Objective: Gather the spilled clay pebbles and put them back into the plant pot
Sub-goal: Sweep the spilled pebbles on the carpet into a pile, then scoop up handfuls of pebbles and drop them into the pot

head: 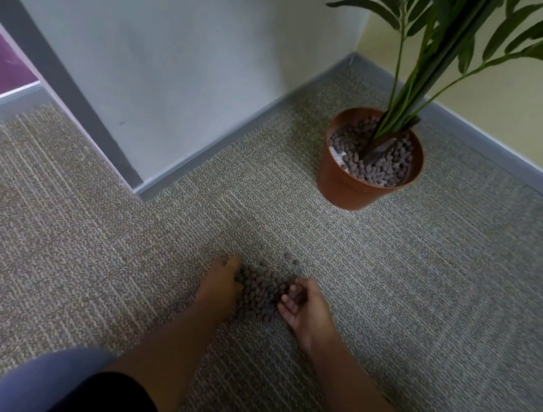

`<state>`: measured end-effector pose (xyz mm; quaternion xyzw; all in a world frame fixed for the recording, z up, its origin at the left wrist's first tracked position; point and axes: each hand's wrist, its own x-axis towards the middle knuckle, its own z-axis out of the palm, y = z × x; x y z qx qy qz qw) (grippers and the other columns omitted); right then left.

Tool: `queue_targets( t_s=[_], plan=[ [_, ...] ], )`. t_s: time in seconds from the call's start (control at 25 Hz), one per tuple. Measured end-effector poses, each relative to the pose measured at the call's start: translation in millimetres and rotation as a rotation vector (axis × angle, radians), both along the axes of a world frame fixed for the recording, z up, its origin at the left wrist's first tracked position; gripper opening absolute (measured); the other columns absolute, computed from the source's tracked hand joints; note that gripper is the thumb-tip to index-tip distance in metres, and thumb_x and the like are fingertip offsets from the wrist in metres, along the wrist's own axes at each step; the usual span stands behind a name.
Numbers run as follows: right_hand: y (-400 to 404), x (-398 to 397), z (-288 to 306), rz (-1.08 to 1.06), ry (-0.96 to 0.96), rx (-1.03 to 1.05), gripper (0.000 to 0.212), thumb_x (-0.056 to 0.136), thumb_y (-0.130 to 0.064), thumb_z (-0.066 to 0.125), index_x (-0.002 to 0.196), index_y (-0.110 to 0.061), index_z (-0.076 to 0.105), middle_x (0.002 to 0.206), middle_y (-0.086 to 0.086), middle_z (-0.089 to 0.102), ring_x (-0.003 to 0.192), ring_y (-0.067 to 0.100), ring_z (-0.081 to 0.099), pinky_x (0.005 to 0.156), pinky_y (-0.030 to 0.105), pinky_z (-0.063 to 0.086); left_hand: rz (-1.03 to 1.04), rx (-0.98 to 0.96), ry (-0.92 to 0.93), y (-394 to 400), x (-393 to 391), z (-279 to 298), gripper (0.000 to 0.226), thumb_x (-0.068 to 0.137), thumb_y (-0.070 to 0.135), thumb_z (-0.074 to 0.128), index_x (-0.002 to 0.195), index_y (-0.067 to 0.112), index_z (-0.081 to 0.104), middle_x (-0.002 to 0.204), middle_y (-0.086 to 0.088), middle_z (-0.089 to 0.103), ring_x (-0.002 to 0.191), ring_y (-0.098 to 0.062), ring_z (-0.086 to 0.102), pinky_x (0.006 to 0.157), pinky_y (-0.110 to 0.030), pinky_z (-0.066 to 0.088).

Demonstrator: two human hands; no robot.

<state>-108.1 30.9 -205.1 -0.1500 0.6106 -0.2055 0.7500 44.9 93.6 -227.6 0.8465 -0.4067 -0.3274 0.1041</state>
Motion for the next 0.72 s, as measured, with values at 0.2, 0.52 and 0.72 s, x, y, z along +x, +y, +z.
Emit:
queue_targets(
  t_s=[0.2, 0.52, 0.72],
  plan=[
    [-6, 7, 1, -0.211, 0.042, -0.054, 0.041, 0.090, -0.053, 0.047, 0.063, -0.023, 0.047, 0.045, -0.009, 0.045, 0.051, 0.013, 0.046, 0.057, 0.023, 0.042, 0.222, -0.210, 0.171, -4, 4, 3, 0.013, 0.083, 0.006, 0.055, 0.081, 0.014, 0.045, 0.078, -0.010, 0.054, 0.073, -0.023, 0.053, 0.067, -0.034, 0.041],
    [-22, 1, 16, -0.335, -0.123, -0.037, 0.046, 0.097, -0.048, 0.032, 0.068, -0.021, 0.056, 0.039, -0.010, 0.051, 0.048, 0.010, 0.045, 0.055, 0.022, 0.037, 0.996, -0.450, 1.367, -48, -8, 40, 0.027, 0.090, 0.006, 0.029, 0.069, 0.011, 0.046, 0.067, -0.008, 0.044, 0.061, -0.019, 0.046, 0.070, -0.033, 0.049],
    [-73, 0, 58, -0.254, -0.114, -0.084, 0.041, 0.101, -0.035, 0.032, 0.078, -0.018, 0.061, 0.042, -0.007, 0.059, 0.040, 0.007, 0.057, 0.051, 0.021, 0.049, 0.881, -0.509, 1.450, -80, -15, 84, 0.022, 0.088, 0.005, 0.032, 0.095, -0.002, 0.051, 0.085, -0.013, 0.056, 0.085, -0.024, 0.057, 0.090, -0.038, 0.049]
  ],
)
